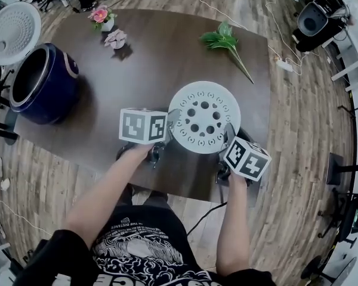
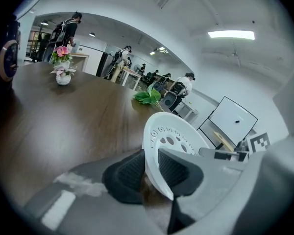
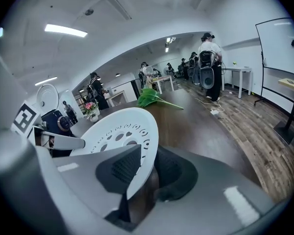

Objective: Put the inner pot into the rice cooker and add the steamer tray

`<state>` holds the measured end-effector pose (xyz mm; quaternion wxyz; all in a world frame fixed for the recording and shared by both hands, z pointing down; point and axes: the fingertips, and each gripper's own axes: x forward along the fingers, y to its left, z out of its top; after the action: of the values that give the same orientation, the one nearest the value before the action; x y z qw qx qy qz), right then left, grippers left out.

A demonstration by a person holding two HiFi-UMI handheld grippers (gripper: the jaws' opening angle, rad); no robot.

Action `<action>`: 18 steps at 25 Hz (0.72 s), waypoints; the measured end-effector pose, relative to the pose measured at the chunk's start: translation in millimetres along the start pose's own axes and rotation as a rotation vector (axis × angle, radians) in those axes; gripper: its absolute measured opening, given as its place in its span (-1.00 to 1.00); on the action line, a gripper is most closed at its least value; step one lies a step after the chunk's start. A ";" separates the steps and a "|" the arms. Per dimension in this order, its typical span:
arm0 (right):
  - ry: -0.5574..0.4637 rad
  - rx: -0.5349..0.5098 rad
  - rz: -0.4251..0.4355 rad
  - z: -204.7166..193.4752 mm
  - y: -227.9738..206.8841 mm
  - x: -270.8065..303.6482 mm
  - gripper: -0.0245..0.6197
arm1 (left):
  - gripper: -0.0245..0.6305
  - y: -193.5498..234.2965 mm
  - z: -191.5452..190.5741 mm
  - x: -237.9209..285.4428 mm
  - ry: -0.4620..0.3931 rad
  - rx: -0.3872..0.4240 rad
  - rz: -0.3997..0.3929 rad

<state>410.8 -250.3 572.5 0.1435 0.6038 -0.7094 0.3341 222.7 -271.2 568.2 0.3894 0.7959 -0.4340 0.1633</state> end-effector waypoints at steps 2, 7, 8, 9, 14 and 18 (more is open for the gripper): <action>-0.009 -0.025 0.018 7.6 14.0 6.0 -0.66 | -0.64 10.3 7.1 -8.3 -0.026 -0.012 0.012; -0.013 -0.082 0.058 20.6 46.4 17.1 -0.66 | -0.64 33.7 19.7 -30.9 -0.078 -0.043 0.042; -0.015 -0.094 0.069 23.3 54.1 19.3 -0.66 | -0.65 38.5 22.2 -36.4 -0.089 -0.049 0.052; -0.016 -0.105 0.082 26.0 62.1 21.5 -0.66 | -0.65 43.4 24.8 -42.2 -0.101 -0.056 0.061; -0.022 -0.158 0.140 38.7 104.1 33.4 -0.66 | -0.65 70.0 39.1 -71.3 -0.161 -0.086 0.096; -0.033 -0.206 0.194 48.8 144.2 42.7 -0.66 | -0.65 94.0 50.2 -100.6 -0.220 -0.107 0.134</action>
<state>273.4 -307.5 519.2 0.1600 0.5198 -0.7973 0.2618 84.5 -282.8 520.7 0.3696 0.7563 -0.5343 0.0772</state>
